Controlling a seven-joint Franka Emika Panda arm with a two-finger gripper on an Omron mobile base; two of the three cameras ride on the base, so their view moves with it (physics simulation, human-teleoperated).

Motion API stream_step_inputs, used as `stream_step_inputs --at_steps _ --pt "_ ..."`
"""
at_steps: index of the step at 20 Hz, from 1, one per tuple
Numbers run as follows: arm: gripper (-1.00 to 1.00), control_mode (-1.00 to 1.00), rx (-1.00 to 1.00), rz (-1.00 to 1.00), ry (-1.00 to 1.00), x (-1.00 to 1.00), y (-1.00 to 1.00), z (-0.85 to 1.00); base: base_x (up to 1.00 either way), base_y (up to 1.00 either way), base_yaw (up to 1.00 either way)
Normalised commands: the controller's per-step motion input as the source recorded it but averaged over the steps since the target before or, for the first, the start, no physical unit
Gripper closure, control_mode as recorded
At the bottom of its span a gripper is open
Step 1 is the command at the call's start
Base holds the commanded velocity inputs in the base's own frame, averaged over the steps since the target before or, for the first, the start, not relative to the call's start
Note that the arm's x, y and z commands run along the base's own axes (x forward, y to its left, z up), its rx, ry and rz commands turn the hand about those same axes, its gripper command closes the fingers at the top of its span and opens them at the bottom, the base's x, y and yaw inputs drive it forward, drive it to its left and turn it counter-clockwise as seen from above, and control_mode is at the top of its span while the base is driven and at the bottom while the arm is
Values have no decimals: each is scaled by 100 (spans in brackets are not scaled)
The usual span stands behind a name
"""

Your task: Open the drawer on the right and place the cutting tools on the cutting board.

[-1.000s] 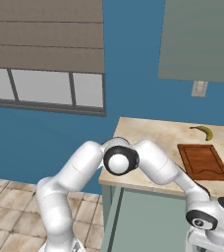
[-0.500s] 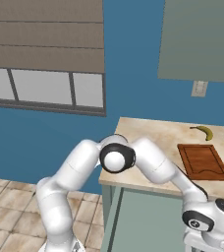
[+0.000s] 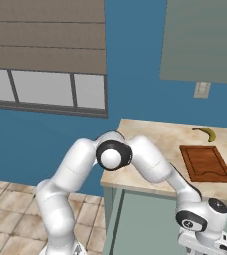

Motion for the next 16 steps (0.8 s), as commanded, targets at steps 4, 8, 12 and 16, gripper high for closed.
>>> stream_step_inputs --at_steps 4,8,12,16 --pt "-100 -100 0 0 0 13 -19 0 0 0 0" --pt "-100 -100 0 0 0 19 -44 0 0 0 0" --pt "-100 -100 0 0 0 19 -35 -13 0 0 0" --pt "-100 -100 0 0 0 5 -22 -24 0 0 0"
